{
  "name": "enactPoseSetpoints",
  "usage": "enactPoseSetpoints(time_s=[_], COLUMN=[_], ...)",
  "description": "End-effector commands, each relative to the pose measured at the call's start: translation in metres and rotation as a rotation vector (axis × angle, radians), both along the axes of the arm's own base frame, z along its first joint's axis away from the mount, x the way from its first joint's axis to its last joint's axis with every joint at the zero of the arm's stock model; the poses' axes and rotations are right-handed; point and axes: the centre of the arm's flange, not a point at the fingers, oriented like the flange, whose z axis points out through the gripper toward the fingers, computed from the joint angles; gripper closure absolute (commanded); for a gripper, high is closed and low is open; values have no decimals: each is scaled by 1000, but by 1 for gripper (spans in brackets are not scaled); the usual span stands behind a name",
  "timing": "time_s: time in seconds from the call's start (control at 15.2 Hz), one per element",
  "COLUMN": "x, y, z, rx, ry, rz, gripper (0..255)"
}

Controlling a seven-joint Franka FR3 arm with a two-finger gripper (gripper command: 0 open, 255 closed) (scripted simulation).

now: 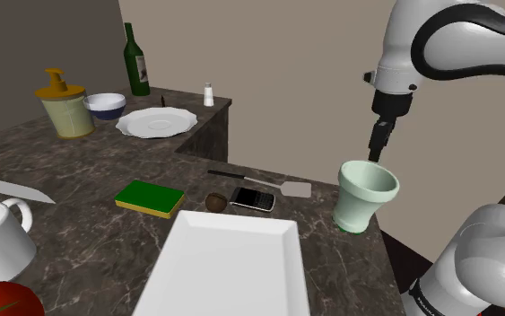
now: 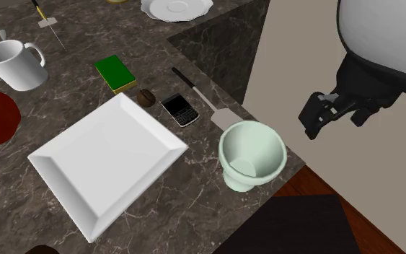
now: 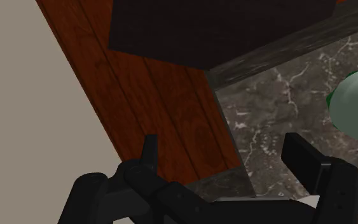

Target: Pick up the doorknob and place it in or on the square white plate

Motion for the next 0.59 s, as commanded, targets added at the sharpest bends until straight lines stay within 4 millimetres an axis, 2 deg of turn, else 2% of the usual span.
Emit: enactPoseSetpoints(time_s=[0.0,0.53], x=[0,33], y=[0,85], z=[0,-22], rx=[0,76], ry=[0,7], rz=[0,-92], gripper=[0,0])
